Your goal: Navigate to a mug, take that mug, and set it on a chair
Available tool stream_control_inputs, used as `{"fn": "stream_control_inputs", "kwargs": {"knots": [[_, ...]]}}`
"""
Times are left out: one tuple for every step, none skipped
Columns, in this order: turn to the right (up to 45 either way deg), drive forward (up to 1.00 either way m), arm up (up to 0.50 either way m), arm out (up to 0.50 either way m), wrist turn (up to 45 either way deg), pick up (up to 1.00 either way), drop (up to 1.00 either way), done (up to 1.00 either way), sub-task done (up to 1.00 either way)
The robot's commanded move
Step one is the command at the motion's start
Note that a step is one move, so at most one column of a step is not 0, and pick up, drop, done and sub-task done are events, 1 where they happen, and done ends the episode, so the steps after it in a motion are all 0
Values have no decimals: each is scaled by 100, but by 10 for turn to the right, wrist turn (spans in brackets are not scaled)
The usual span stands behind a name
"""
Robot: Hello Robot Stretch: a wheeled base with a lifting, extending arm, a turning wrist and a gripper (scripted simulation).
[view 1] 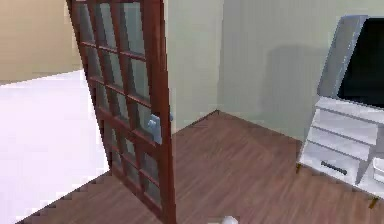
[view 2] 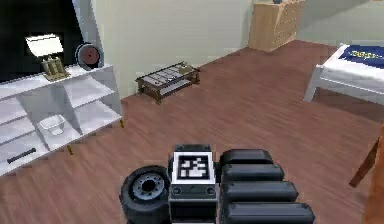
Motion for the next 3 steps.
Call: {"fn": "stream_control_inputs", "kwargs": {"knots": [[-300, 0, 0, 0, 0, 0, 0, 0, 0], [450, 0, 0, 0, 0, 0, 0, 0, 0], [450, 0, 0, 0, 0, 0, 0, 0, 0]]}}
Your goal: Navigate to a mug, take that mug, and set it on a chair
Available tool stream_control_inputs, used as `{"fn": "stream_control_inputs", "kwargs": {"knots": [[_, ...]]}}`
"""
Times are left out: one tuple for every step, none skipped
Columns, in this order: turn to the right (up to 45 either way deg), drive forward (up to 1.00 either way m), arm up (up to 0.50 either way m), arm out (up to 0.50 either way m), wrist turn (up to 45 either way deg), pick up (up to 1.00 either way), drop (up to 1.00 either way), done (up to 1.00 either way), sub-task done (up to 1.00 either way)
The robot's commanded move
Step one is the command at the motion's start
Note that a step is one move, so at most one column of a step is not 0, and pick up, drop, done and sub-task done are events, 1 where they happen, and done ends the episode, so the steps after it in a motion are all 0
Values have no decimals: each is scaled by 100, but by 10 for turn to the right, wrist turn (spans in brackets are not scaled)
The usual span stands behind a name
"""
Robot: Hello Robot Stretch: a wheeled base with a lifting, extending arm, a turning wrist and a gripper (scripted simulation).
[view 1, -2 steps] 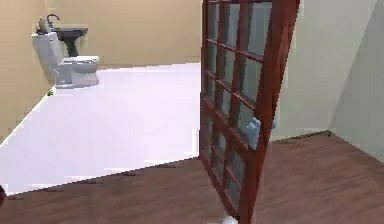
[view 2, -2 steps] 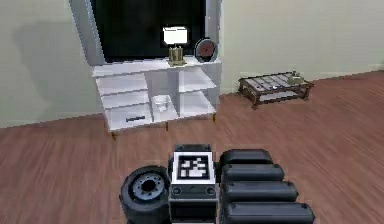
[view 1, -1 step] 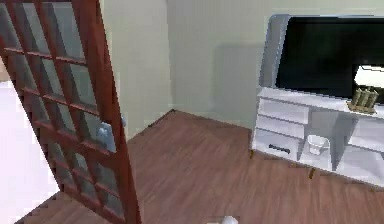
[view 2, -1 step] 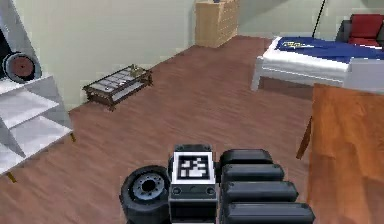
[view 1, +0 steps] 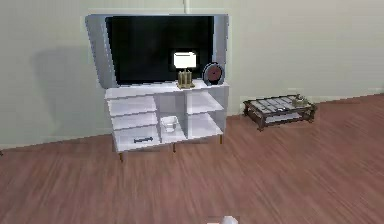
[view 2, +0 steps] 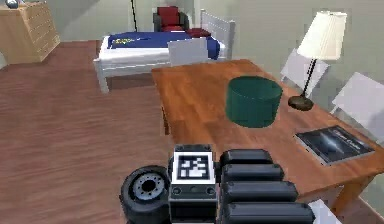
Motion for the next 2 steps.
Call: {"fn": "stream_control_inputs", "kwargs": {"knots": [[330, 0, 0, 0, 0, 0, 0, 0, 0], [0, 0, 0, 48, 0, 0, 0, 0, 0]]}}
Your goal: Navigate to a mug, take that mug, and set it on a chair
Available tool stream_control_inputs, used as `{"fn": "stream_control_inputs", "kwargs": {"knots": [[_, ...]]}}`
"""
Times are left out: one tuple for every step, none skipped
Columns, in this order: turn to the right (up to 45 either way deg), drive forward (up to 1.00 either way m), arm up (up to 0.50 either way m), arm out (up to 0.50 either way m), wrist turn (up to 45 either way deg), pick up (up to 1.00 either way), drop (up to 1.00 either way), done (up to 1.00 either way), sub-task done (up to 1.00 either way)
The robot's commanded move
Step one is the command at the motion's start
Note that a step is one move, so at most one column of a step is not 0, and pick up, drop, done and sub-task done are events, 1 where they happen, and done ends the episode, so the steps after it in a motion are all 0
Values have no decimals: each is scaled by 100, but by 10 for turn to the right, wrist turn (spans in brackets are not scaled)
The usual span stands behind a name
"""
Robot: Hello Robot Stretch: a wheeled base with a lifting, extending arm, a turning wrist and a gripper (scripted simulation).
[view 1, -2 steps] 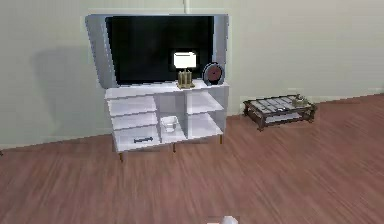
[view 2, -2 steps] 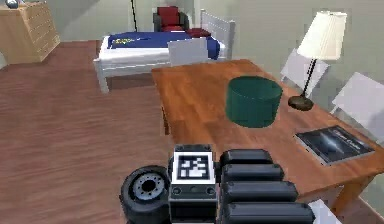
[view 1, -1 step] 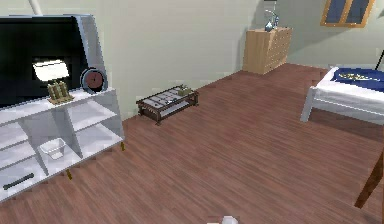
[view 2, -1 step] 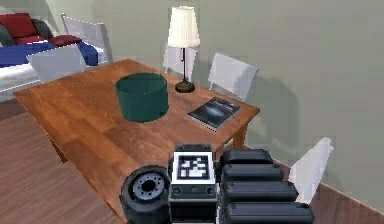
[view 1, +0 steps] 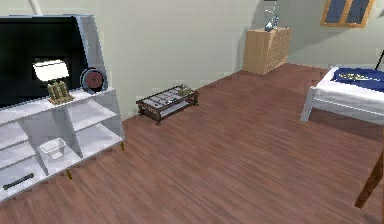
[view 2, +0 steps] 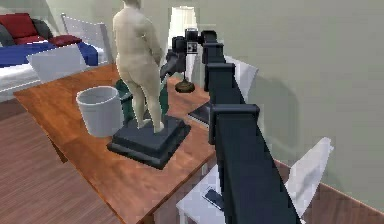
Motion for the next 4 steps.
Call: {"fn": "stream_control_inputs", "kwargs": {"knots": [[0, 0, 0, 0, 450, 0, 0, 0, 0], [0, 0, 0, 0, 450, 0, 0, 0, 0], [0, 0, 0, 0, 450, 0, 0, 0, 0], [0, 0, 0, 0, 450, 0, 0, 0, 0]]}}
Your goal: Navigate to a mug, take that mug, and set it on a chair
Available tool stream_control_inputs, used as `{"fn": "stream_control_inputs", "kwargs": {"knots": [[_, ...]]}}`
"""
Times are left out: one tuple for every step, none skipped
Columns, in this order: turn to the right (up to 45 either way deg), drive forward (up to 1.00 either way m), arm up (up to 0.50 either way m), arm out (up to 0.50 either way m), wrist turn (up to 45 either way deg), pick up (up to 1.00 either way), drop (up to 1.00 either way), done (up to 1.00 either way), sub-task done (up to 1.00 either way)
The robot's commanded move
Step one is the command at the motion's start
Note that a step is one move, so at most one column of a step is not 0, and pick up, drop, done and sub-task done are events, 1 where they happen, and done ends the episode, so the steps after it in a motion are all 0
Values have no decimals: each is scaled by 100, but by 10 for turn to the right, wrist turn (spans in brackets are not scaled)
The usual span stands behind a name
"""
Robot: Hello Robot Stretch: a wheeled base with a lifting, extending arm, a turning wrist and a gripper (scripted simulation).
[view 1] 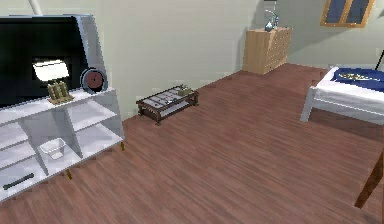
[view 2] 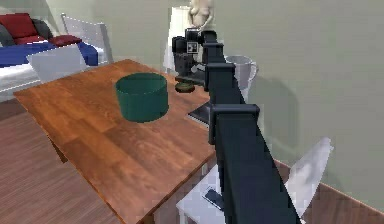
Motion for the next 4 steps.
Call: {"fn": "stream_control_inputs", "kwargs": {"knots": [[0, 0, 0, 0, 210, 0, 0, 0, 0], [0, 0, -32, 0, 0, 0, 0, 0, 0], [0, 0, -32, 0, 0, 0, 0, 0, 0], [0, 0, 0, 0, 0, 0, 100, 0, 0]]}}
